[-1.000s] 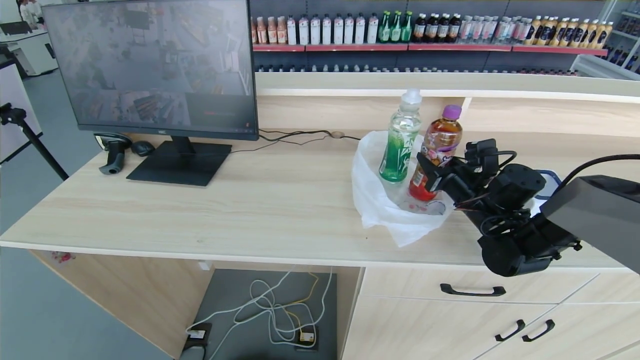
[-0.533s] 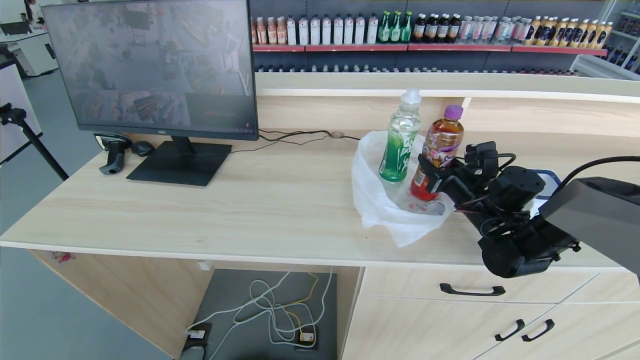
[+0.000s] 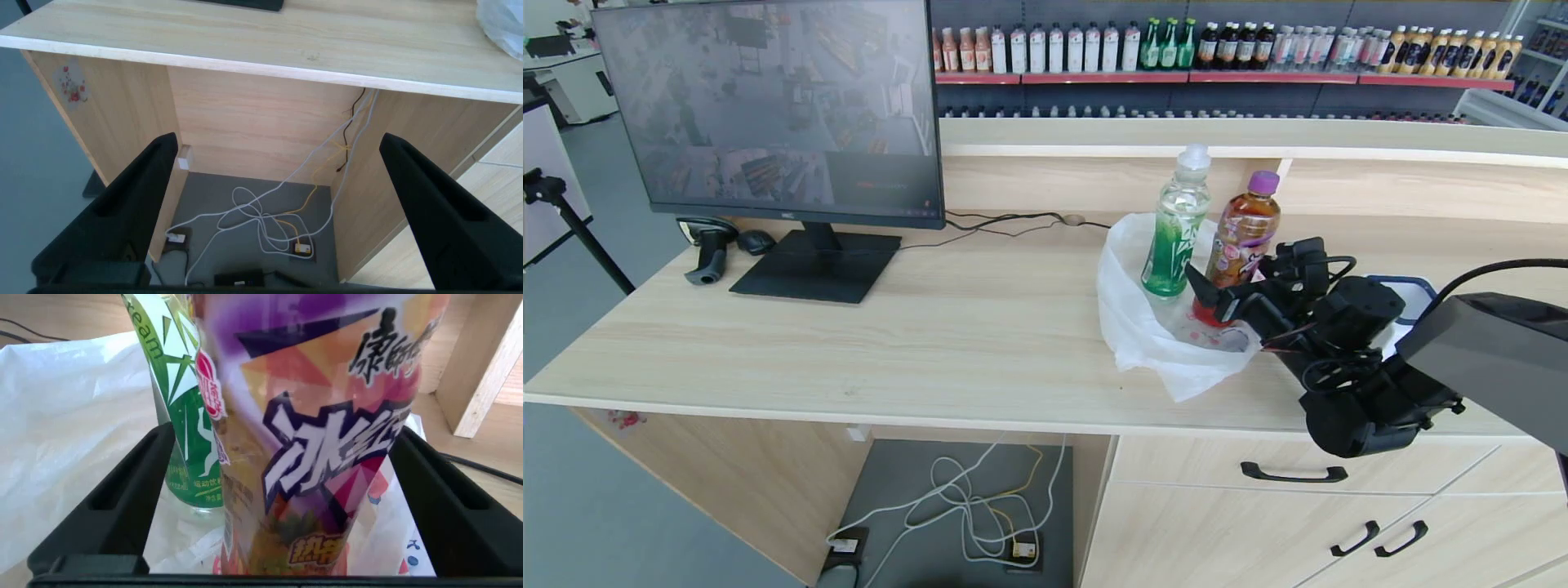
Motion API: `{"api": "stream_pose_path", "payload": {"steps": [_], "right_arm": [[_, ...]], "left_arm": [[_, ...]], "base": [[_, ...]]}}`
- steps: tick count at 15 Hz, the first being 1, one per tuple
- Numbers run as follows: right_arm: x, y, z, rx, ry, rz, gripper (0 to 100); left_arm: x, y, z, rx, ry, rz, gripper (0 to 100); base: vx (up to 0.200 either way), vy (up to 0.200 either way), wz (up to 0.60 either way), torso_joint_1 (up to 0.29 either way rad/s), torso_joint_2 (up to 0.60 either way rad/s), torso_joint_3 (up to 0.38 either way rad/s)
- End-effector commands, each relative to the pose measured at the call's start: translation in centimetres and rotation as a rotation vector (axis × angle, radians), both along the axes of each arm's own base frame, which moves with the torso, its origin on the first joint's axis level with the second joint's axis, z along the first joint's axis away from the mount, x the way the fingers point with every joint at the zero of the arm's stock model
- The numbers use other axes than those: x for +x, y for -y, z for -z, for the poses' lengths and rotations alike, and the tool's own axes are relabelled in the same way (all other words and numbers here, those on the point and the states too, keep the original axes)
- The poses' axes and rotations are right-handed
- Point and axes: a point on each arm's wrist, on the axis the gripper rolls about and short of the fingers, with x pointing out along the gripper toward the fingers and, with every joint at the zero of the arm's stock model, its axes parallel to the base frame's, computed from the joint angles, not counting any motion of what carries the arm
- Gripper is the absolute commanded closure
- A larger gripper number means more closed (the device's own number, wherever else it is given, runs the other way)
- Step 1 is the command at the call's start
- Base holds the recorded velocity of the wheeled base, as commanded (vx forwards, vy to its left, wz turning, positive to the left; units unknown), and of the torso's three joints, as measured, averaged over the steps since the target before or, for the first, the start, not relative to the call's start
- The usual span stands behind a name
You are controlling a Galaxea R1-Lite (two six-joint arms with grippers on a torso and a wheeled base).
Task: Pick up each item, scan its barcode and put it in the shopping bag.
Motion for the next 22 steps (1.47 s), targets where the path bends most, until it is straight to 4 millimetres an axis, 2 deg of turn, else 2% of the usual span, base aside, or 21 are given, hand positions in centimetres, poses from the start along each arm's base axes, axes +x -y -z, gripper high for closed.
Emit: {"api": "stream_pose_path", "payload": {"steps": [1, 3, 5, 8, 12, 14, 22], "right_arm": [[-0.5, 0.0, -1.0, -0.005, 0.021, 0.000, 0], [-1.9, 0.1, -2.2, -0.004, 0.027, -0.001, 0], [-4.1, 0.0, -4.2, -0.004, 0.042, -0.014, 0], [-7.2, -1.3, -7.5, 0.010, 0.108, -0.064, 0], [-10.9, -0.7, -10.3, 0.018, 0.162, -0.071, 0], [-11.5, -0.5, -10.6, 0.021, 0.169, -0.070, 0], [-11.8, 0.1, -10.6, 0.019, 0.163, -0.053, 0]], "left_arm": [[0.0, 0.0, 0.0, 0.000, 0.000, 0.000, 0], [0.0, 0.0, 0.0, 0.000, 0.000, 0.000, 0], [0.0, 0.0, 0.0, 0.000, 0.000, 0.000, 0], [0.0, 0.0, 0.0, 0.000, 0.000, 0.000, 0], [0.0, 0.0, 0.1, 0.003, -0.006, 0.001, 0], [0.0, 0.0, 0.1, 0.001, -0.006, 0.001, 0], [0.0, 0.0, 0.1, 0.001, -0.006, 0.001, 0]], "base": [[0.000, 0.000, 0.00, 0.000, 0.00, 0.000], [0.000, 0.000, 0.00, 0.000, 0.00, 0.000], [0.000, 0.000, 0.00, 0.000, 0.00, 0.000], [0.000, 0.000, 0.00, 0.000, 0.00, 0.000], [0.000, 0.000, 0.00, 0.000, 0.00, 0.000], [0.000, 0.000, 0.00, 0.000, 0.00, 0.000], [0.000, 0.000, 0.00, 0.000, 0.00, 0.000]]}}
